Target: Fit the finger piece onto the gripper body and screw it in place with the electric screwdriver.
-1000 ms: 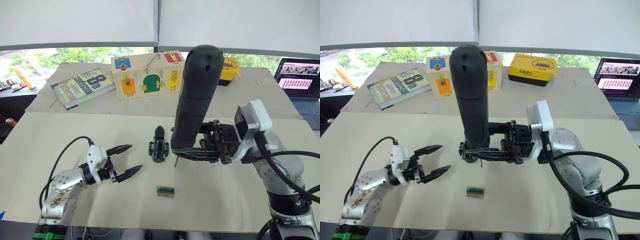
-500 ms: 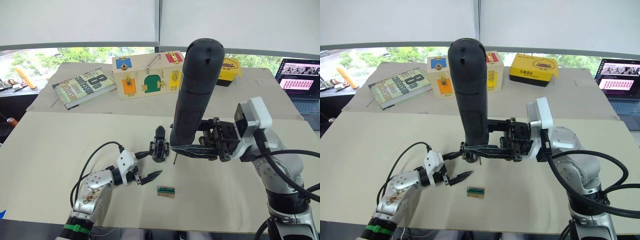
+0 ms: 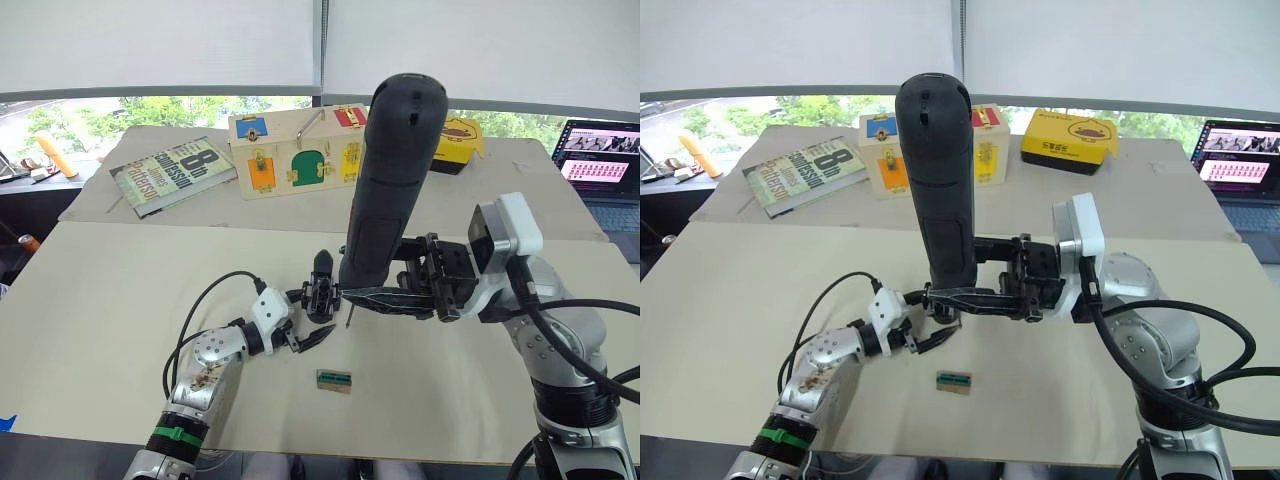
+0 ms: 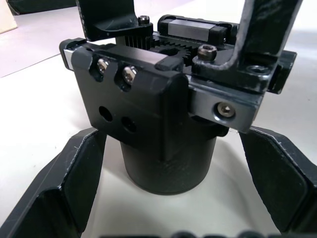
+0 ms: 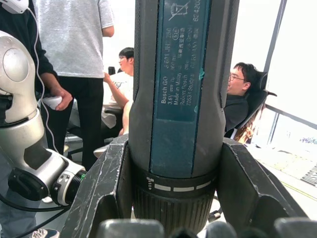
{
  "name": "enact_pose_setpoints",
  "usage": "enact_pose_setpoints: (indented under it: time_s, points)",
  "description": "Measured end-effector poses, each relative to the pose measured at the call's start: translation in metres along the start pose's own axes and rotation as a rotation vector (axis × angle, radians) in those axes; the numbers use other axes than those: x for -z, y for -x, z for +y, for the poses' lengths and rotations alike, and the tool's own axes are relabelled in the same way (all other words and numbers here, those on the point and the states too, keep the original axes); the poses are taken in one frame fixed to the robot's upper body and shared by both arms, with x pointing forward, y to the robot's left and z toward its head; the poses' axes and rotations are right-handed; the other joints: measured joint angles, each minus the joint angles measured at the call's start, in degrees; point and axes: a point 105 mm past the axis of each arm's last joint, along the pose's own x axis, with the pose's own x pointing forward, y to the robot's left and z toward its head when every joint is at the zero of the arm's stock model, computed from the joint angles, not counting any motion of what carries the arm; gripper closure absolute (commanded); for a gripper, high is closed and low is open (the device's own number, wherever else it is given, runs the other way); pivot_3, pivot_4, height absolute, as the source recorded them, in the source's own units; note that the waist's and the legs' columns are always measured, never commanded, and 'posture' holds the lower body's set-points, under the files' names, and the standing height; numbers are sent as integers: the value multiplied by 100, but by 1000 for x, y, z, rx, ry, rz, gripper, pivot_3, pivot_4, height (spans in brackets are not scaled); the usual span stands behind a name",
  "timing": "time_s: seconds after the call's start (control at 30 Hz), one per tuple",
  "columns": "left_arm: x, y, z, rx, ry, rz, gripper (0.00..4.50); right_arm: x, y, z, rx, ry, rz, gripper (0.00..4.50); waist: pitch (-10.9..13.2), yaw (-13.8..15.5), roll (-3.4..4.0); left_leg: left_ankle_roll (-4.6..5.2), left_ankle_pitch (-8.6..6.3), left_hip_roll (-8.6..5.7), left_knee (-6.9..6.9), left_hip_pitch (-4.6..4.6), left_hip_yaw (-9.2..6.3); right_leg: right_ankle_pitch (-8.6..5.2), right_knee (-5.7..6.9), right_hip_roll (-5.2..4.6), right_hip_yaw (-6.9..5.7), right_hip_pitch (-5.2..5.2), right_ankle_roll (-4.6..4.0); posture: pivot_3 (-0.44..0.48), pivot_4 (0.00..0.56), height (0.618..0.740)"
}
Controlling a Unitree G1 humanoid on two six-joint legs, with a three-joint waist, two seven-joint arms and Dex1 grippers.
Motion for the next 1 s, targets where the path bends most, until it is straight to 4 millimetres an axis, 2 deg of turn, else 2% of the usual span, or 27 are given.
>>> enact_pose_setpoints:
  time_s: [0.03, 0.13, 0.23, 0.47, 0.73, 1.0]
  points:
    - [0, -1, 0, 1, 0, -1, 55, 0, 0, 0, 4, 0, 0, 2567, 0, 5, 0, 1, 0, 0, 0, -1, 0, 1, 0, -1, 0, 0, 0, 0, 150, 740]
    - [0, -3, 0, 1, -2, 1, 829, 0, 0, -1, 10, 0, 0, 2567, 0, 7, 0, 3, 0, 0, 1, -1, 0, 2, -1, -3, 0, 0, 2, 0, 150, 740]
    - [0, -3, 1, -3, 1, 4, 2197, 0, 0, -1, 13, 0, 1, 2567, 0, 5, 0, 4, 0, 0, 1, -1, -1, 2, -1, -2, 0, 0, 2, 0, 150, 740]
    - [0, 2, 6, 50, 4, 3, 2208, 0, 1, -1, 14, -1, 14, 2567, 0, -38, 0, 3, 0, 4, 0, -2, -1, 1, -1, 4, -1, -3, 1, 0, 150, 740]
    - [-1, 12, 11, 280, 7, 14, 2208, 0, 1, 4, -6, -25, 42, 2567, 0, -56, 0, 3, 0, 4, -1, -8, 4, 1, -5, 19, -1, -7, 1, 0, 150, 740]
    - [1, 12, 13, 362, -45, 9, 2208, 2, 3, 5, -5, -31, 61, 2567, 0, -52, -1, 3, -1, 4, 0, -8, 5, 1, -7, 21, 1, -6, 2, 0, 150, 740]
